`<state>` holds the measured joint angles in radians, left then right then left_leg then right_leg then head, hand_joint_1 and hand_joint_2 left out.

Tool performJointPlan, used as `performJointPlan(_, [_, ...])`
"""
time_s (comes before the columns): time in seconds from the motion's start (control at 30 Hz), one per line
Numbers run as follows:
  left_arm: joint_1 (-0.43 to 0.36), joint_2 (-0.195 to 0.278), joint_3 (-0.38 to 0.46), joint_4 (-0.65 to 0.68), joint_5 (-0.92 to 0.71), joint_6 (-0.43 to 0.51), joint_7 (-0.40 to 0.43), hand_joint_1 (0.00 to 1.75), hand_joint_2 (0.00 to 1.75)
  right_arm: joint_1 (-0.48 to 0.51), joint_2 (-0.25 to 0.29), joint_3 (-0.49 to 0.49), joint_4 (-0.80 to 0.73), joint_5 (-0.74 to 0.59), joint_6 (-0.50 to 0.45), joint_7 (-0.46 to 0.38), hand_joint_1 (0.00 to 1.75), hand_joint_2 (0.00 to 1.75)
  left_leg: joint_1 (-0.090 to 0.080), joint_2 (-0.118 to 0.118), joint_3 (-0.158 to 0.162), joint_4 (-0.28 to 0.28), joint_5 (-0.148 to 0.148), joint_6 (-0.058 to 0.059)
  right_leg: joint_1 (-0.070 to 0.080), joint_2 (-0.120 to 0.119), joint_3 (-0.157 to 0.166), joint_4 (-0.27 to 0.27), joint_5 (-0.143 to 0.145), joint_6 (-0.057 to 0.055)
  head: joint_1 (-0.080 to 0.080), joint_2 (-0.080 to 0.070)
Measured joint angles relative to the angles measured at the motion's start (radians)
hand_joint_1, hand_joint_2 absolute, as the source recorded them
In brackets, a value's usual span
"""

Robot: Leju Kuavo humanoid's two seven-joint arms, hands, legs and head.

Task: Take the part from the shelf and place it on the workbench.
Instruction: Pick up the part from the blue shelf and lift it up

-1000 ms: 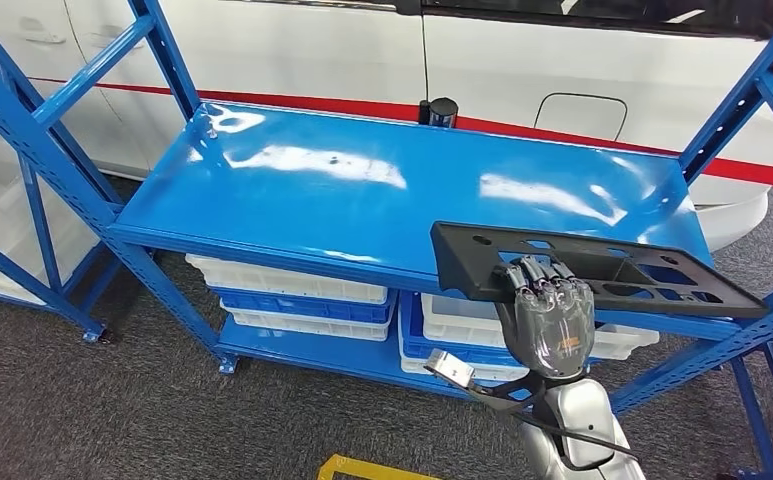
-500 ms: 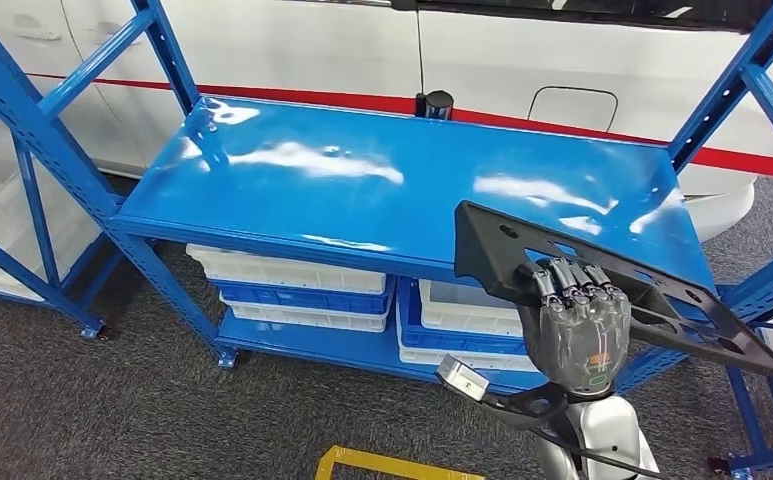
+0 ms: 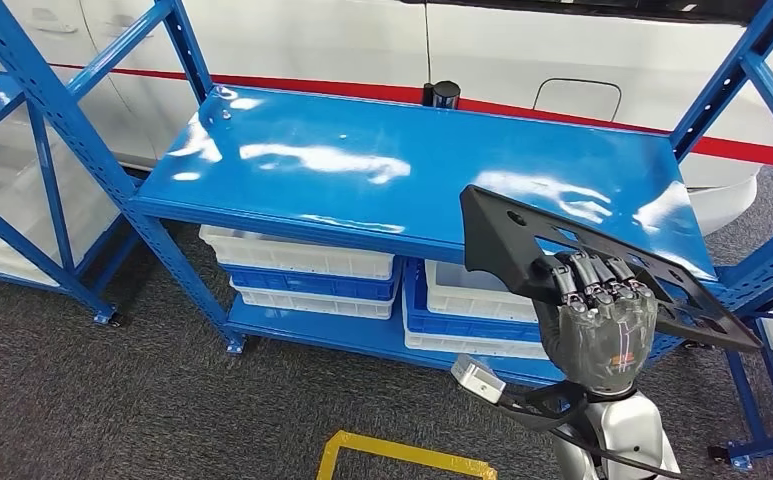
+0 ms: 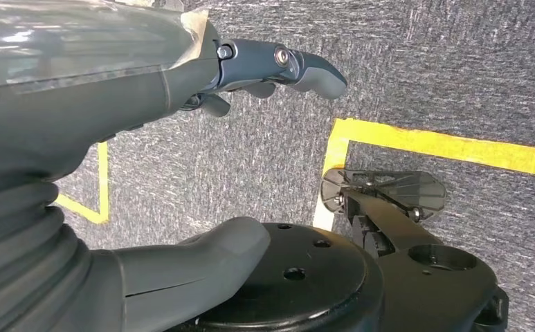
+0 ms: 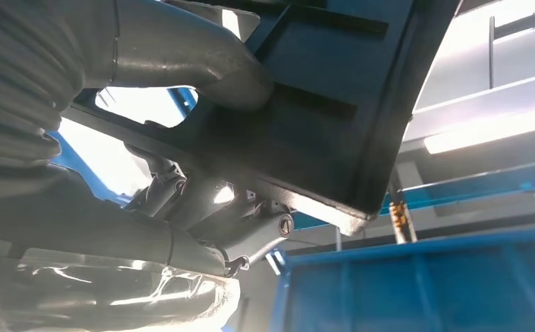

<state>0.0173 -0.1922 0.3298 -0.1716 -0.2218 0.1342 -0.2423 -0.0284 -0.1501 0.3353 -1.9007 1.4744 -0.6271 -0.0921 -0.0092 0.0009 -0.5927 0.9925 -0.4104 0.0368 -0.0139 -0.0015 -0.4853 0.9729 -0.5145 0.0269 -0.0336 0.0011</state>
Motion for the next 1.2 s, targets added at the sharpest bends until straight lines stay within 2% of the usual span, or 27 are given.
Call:
performJointPlan(0.07, [0.000, 0.001, 0.000, 0.000, 0.000, 0.001, 0.000, 0.00, 1.75, -0.005, -0.002, -0.002, -0.006, -0.003, 0.000, -0.002, 1.75, 1.75, 0.003, -0.002, -0.009, 0.012, -0.011, -0.013, -0.004, -0.002, -0.005, -0.002, 0.012, -0.014, 0.000, 0.000])
performJointPlan(0.1, [0.001, 0.002, 0.000, 0.000, 0.000, 0.002, 0.000, 0.00, 1.75, -0.008, -0.002, -0.002, -0.008, -0.004, 0.000, -0.003, 1.75, 1.75, 0.005, -0.004, -0.022, 0.040, -0.037, -0.019, -0.007, -0.002, -0.009, -0.003, 0.020, -0.021, -0.003, 0.000])
performJointPlan(0.13, [0.001, 0.003, 0.000, 0.000, 0.000, 0.002, 0.000, 0.00, 1.75, -0.011, -0.002, -0.002, -0.010, -0.005, 0.000, -0.004, 1.75, 1.75, 0.007, -0.005, -0.042, 0.089, -0.075, -0.025, -0.010, -0.003, -0.014, -0.004, 0.027, -0.026, -0.006, 0.000])
performJointPlan(0.2, [0.001, 0.005, 0.000, 0.000, 0.000, 0.002, 0.000, 0.00, 1.75, -0.012, -0.003, -0.004, -0.010, -0.006, 0.000, -0.005, 1.75, 1.75, 0.011, -0.005, -0.092, 0.224, -0.157, -0.035, -0.008, -0.004, -0.029, 0.000, 0.038, -0.030, -0.013, 0.000])
performJointPlan(0.23, [0.001, 0.005, 0.001, 0.000, 0.000, 0.002, 0.000, 0.00, 1.75, -0.012, -0.003, -0.004, -0.010, -0.006, 0.000, -0.006, 1.75, 1.75, 0.012, -0.004, -0.106, 0.274, -0.178, -0.038, -0.008, -0.005, -0.038, 0.003, 0.042, -0.029, -0.013, 0.000])
performJointPlan(0.27, [0.001, 0.006, 0.001, 0.000, 0.000, 0.002, 0.000, 0.00, 1.75, -0.011, -0.004, -0.005, -0.010, -0.006, 0.000, -0.007, 1.75, 1.75, 0.013, -0.004, -0.104, 0.289, -0.180, -0.039, -0.008, -0.005, -0.046, 0.007, 0.045, -0.027, -0.013, 0.000])
performJointPlan(0.3, [0.001, 0.006, 0.001, 0.000, 0.000, 0.002, 0.000, 0.00, 1.75, -0.011, -0.004, -0.005, -0.010, -0.008, 0.000, -0.008, 1.75, 1.75, 0.013, -0.004, -0.079, 0.261, -0.163, -0.038, -0.008, -0.004, -0.052, 0.010, 0.047, -0.026, -0.013, 0.000])
performJointPlan(0.4, [0.000, 0.006, 0.001, 0.000, 0.000, 0.001, -0.002, 0.00, 1.75, -0.012, -0.005, -0.007, -0.010, -0.016, 0.000, -0.013, 1.75, 1.75, 0.013, -0.005, 0.049, 0.060, -0.094, -0.028, -0.005, -0.004, -0.059, 0.017, 0.052, -0.018, -0.013, 0.000])
performJointPlan(0.43, [-0.001, 0.006, 0.001, 0.000, 0.000, 0.000, -0.003, 0.00, 1.75, -0.013, -0.006, -0.008, -0.010, -0.019, 0.000, -0.014, 1.75, 1.75, 0.011, -0.005, 0.071, 0.020, -0.085, -0.023, -0.003, -0.004, -0.062, 0.019, 0.055, -0.013, -0.013, 0.000])
performJointPlan(0.47, [-0.001, 0.005, 0.001, 0.000, 0.000, 0.000, -0.003, 0.00, 1.75, -0.014, -0.007, -0.009, -0.010, -0.022, 0.000, -0.014, 1.75, 1.75, 0.008, -0.006, 0.076, 0.004, -0.084, -0.017, -0.001, -0.004, -0.065, 0.019, 0.059, -0.008, -0.013, 0.000])
performJointPlan(0.57, [-0.001, 0.002, 0.001, 0.000, 0.000, 0.001, -0.004, 0.00, 1.75, -0.014, -0.011, -0.012, -0.010, -0.030, 0.000, -0.014, 1.75, 1.75, 0.005, -0.004, 0.064, -0.001, -0.067, 0.006, -0.002, -0.003, -0.077, 0.023, 0.063, 0.010, -0.012, 0.000])
performJointPlan(0.6, [-0.001, 0.001, 0.001, 0.000, 0.000, 0.001, -0.004, 0.00, 1.75, -0.013, -0.013, -0.014, -0.010, -0.031, 0.000, -0.015, 1.75, 1.75, 0.006, -0.002, 0.059, -0.004, -0.059, 0.015, -0.002, -0.002, -0.088, 0.043, 0.048, 0.011, -0.010, 0.000])
performJointPlan(0.63, [-0.002, 0.000, 0.001, 0.000, 0.000, 0.001, -0.004, 0.00, 1.75, -0.012, -0.014, -0.015, -0.010, -0.032, 0.000, -0.015, 1.75, 1.75, 0.008, -0.001, 0.052, -0.007, -0.051, 0.023, -0.003, -0.002, -0.106, 0.080, 0.022, 0.008, -0.006, 0.000])
performJointPlan(0.67, [-0.002, -0.001, 0.001, 0.000, 0.000, 0.001, -0.004, 0.00, 1.75, -0.011, -0.016, -0.016, -0.010, -0.033, 0.000, -0.015, 1.75, 1.75, 0.008, 0.001, 0.043, -0.008, -0.044, 0.029, -0.004, -0.001, -0.132, 0.142, -0.016, 0.003, -0.003, 0.000])
performJointPlan(0.73, [-0.002, 0.000, 0.001, 0.000, -0.001, 0.001, -0.004, 0.00, 1.75, -0.007, -0.018, -0.018, -0.010, -0.034, 0.000, -0.017, 1.75, 1.75, 0.005, 0.001, 0.024, -0.007, -0.031, 0.034, -0.005, -0.001, -0.177, 0.272, -0.080, -0.001, 0.003, 0.000])
performJointPlan(0.77, [-0.002, -0.001, 0.001, 0.000, -0.001, 0.001, -0.004, 0.00, 1.75, -0.003, -0.018, -0.018, -0.010, -0.034, 0.000, -0.018, 1.75, 1.75, 0.003, 0.002, 0.015, -0.007, -0.024, 0.033, -0.005, -0.001, -0.181, 0.303, -0.093, 0.003, 0.004, 0.000])
performJointPlan(0.8, [-0.002, -0.001, 0.001, 0.000, -0.001, 0.002, -0.004, 0.00, 1.75, -0.001, -0.018, -0.019, -0.010, -0.033, 0.000, -0.019, 1.75, 1.75, 0.002, 0.001, 0.007, -0.006, -0.018, 0.032, -0.005, -0.001, -0.163, 0.289, -0.089, 0.010, 0.004, 0.000])
performJointPlan(0.83, [-0.002, -0.001, 0.001, 0.000, -0.001, 0.002, -0.004, 0.00, 1.75, 0.001, -0.018, -0.021, -0.010, -0.032, 0.000, -0.020, 1.75, 1.75, 0.001, 0.001, 0.001, -0.006, -0.012, 0.031, -0.005, -0.001, -0.125, 0.237, -0.073, 0.017, 0.004, 0.000])
performJointPlan(0.87, [-0.002, -0.002, 0.001, 0.000, -0.001, 0.002, -0.005, 0.00, 1.75, 0.002, -0.018, -0.023, -0.010, -0.030, 0.000, -0.020, 1.75, 1.75, 0.000, 0.000, -0.003, -0.005, -0.007, 0.028, -0.005, -0.001, -0.072, 0.155, -0.051, 0.023, 0.004, 0.000])
performJointPlan(0.9, [-0.002, -0.002, 0.001, 0.000, -0.001, 0.002, -0.005, 0.00, 1.75, 0.003, -0.018, -0.024, -0.011, -0.027, 0.000, -0.020, 1.75, 1.75, -0.002, 0.000, -0.007, -0.004, -0.002, 0.024, -0.004, -0.001, -0.028, 0.081, -0.034, 0.023, 0.004, 0.000])
performJointPlan(0.93, [-0.002, -0.002, 0.001, 0.000, -0.001, 0.002, -0.006, 0.00, 1.75, 0.004, -0.018, -0.026, -0.013, -0.023, 0.000, -0.020, 1.75, 1.75, -0.004, 0.000, -0.009, -0.003, 0.002, 0.020, -0.003, -0.001, 0.002, 0.026, -0.021, 0.019, 0.004, 0.000])
performJointPlan(0.97, [-0.002, -0.002, 0.001, 0.000, -0.002, 0.002, -0.007, 0.00, 1.75, 0.007, -0.017, -0.028, -0.015, -0.020, 0.000, -0.020, 1.75, 1.75, -0.005, 0.000, -0.011, -0.002, 0.007, 0.014, -0.001, -0.001, 0.016, -0.003, -0.014, 0.013, 0.003, 0.000])
performJointPlan(1.07, [-0.002, 0.001, 0.001, 0.000, -0.004, 0.002, -0.010, 0.00, 1.75, 0.016, -0.015, -0.032, -0.019, -0.010, 0.000, -0.020, 1.75, 1.75, -0.002, -0.002, -0.016, -0.001, 0.017, -0.005, 0.000, -0.001, 0.006, -0.007, 0.002, -0.008, 0.003, 0.000])
performJointPlan(1.1, [-0.001, 0.002, 0.001, 0.000, -0.004, 0.001, -0.010, 0.00, 1.75, 0.018, -0.013, -0.032, -0.020, -0.006, 0.000, -0.020, 1.75, 1.75, 0.000, -0.003, -0.024, 0.012, 0.003, -0.012, -0.002, -0.002, 0.003, -0.008, 0.009, -0.017, 0.001, 0.000])
performJointPlan(1.13, [-0.001, 0.003, 0.001, 0.000, -0.005, 0.001, -0.010, 0.00, 1.75, 0.020, -0.011, -0.033, -0.020, -0.002, 0.000, -0.019, 1.75, 1.75, 0.002, -0.004, -0.038, 0.045, -0.028, -0.018, -0.005, -0.003, -0.002, -0.009, 0.018, -0.025, -0.001, 0.000])
performJointPlan(1.2, [-0.001, 0.005, 0.001, 0.000, -0.005, 0.001, -0.011, 0.00, 1.75, 0.025, -0.008, -0.033, -0.021, 0.002, 0.000, -0.017, 1.75, 1.75, 0.007, -0.005, -0.084, 0.170, -0.119, -0.030, -0.005, -0.004, -0.017, -0.007, 0.033, -0.034, -0.006, 0.000])
